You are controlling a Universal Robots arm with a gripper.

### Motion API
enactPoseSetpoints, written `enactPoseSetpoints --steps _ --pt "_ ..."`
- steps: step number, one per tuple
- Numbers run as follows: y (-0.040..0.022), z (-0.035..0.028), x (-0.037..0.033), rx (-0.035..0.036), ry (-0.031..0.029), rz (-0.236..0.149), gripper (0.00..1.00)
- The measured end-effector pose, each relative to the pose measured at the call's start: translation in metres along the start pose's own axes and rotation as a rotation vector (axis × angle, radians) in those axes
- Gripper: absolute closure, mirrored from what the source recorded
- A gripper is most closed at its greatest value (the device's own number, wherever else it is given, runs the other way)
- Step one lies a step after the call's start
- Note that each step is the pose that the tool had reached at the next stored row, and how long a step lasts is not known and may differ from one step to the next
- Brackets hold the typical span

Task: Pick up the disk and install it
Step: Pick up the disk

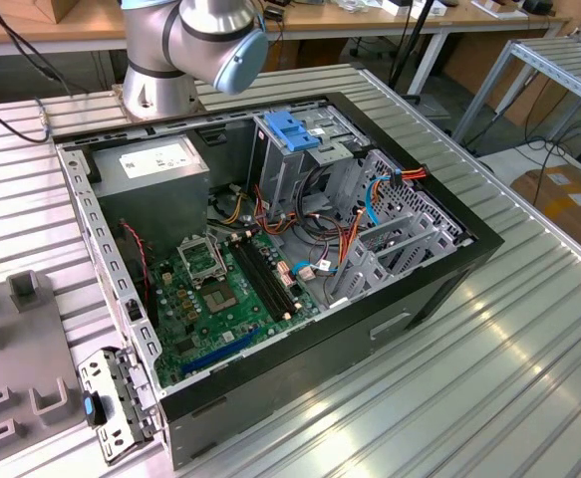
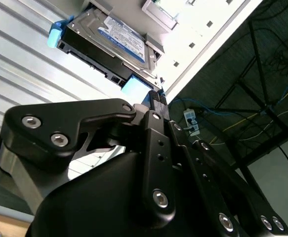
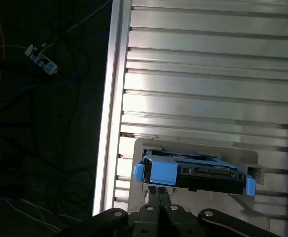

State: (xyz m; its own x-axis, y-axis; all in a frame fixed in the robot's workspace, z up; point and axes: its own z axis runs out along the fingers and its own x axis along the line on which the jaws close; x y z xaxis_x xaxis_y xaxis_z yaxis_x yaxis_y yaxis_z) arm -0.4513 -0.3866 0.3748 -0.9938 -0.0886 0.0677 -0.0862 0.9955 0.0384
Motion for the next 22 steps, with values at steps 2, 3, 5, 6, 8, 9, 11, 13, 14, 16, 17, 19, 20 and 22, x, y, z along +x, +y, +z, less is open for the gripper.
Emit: enactPoseSetpoints --steps 2,3,5,6,8,9,11,13,14,16,17,19,20,22 --pt "0.0000 0.0000 -0.0017 0.0006 -0.0005 -0.008 0.89" --pt "-0.0001 0.0000 -0.0020 0.0009 -0.0004 -0.012 0.89" --pt "-0.0001 0.0000 -0.0020 0.0012 -0.0002 -0.016 0.89" --pt "-0.0001 0.0000 -0.0021 0.0012 -0.0002 -0.016 0.89" --pt "-0.0001 0.0000 -0.0021 0.0013 -0.0002 -0.016 0.89" --pt "-0.0001 0.0000 -0.0021 0.0012 -0.0002 -0.016 0.89" --pt "-0.0001 0.0000 -0.0021 0.0012 -0.0003 -0.017 0.89" --pt "-0.0001 0.0000 -0.0021 0.0013 -0.0002 -0.017 0.89" --pt "-0.0001 0.0000 -0.0021 0.0013 -0.0002 -0.017 0.89" --pt "-0.0001 0.0000 -0.0021 0.0012 -0.0002 -0.017 0.89" --pt "-0.0001 0.0000 -0.0021 0.0013 -0.0002 -0.018 0.89" --pt "-0.0001 0.0000 -0.0021 0.0016 0.0000 -0.022 0.89" --pt "-0.0001 0.0000 -0.0021 0.0019 0.0001 -0.027 0.89" --pt "-0.0001 0.0000 -0.0021 0.0026 0.0005 -0.036 0.89"
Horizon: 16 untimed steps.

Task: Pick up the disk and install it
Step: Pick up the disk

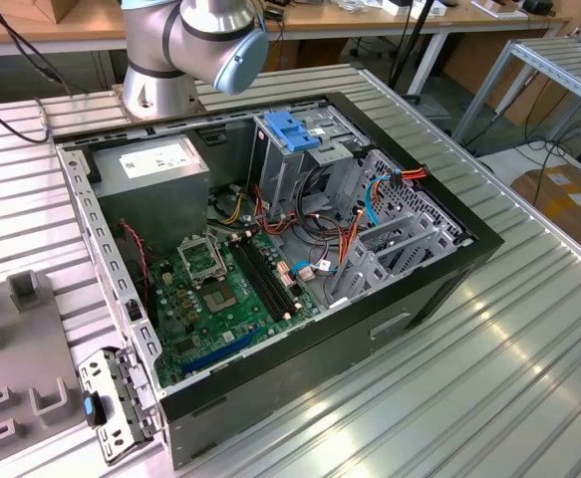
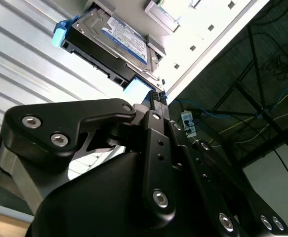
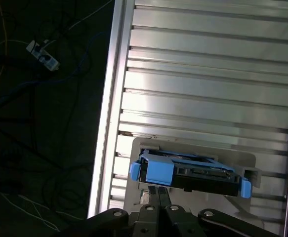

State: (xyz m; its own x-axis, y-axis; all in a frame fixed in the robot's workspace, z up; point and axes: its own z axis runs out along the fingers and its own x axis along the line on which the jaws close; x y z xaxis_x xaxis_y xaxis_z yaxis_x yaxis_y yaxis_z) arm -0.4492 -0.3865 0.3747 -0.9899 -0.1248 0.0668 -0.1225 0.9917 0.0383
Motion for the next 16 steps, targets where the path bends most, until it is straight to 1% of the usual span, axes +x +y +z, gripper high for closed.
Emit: enactPoseSetpoints --steps 3,5,11,13,16 --pt "0.0000 0.0000 0.0000 0.0015 0.0009 -0.022 0.89" --pt "0.0000 0.0000 0.0000 0.0034 0.0019 -0.050 0.89" --pt "0.0000 0.0000 0.0000 0.0068 0.0040 -0.102 0.89" --pt "0.0000 0.0000 0.0000 0.0088 0.0051 -0.131 0.89" --pt "0.0000 0.0000 0.0000 0.0104 0.0060 -0.155 0.89"
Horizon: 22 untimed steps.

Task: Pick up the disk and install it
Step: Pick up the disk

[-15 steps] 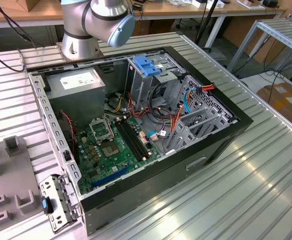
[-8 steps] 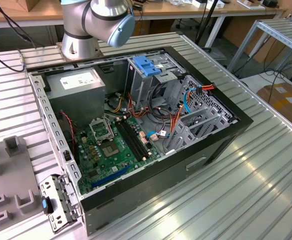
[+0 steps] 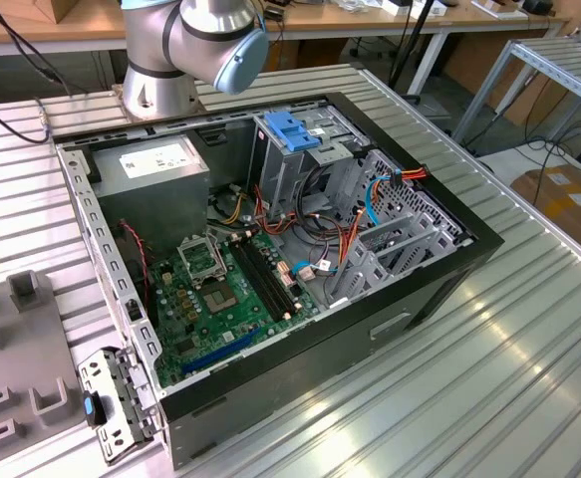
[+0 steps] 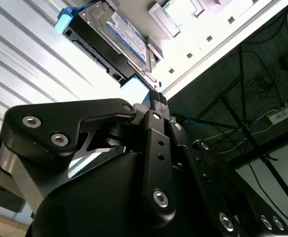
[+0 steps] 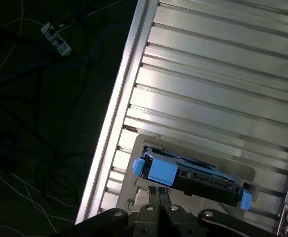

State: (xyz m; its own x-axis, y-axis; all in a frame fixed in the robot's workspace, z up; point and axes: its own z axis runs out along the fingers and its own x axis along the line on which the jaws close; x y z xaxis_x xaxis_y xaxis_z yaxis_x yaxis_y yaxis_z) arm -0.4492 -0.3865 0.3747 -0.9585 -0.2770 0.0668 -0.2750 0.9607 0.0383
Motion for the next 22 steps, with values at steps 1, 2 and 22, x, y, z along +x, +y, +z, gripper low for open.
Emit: enactPoseSetpoints --steps 1,2,22 --pt "0.0000 0.0000 0.0000 0.0006 0.0003 -0.008 0.89" --pt "0.0000 0.0000 0.0000 0.0011 0.0007 -0.017 0.89" --pt "0.0000 0.0000 0.0000 0.0115 0.0066 -0.171 0.89"
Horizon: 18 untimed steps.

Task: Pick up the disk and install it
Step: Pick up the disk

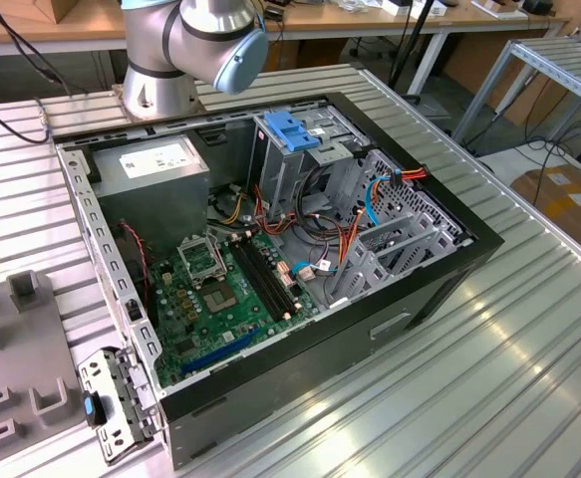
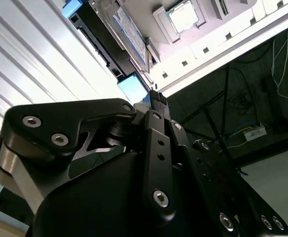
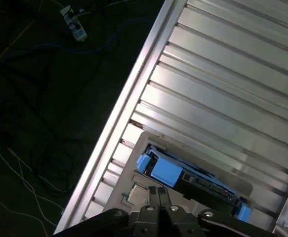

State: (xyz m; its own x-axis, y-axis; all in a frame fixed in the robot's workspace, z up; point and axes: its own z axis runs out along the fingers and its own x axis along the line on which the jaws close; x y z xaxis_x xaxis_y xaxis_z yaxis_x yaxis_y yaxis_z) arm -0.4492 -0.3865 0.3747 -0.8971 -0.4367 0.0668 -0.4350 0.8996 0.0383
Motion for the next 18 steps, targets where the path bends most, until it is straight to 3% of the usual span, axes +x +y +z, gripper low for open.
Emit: enactPoseSetpoints --steps 3,8,14,18 --pt "0.0000 0.0000 0.0000 0.0015 0.0008 -0.022 0.89" --pt "-0.0001 0.0000 -0.0002 0.0075 0.0037 -0.108 0.89" --pt "-0.0002 0.0002 -0.0004 0.0167 0.0002 -0.192 0.89" --pt "-0.0002 0.0002 -0.0003 0.0226 0.0032 -0.282 0.89"
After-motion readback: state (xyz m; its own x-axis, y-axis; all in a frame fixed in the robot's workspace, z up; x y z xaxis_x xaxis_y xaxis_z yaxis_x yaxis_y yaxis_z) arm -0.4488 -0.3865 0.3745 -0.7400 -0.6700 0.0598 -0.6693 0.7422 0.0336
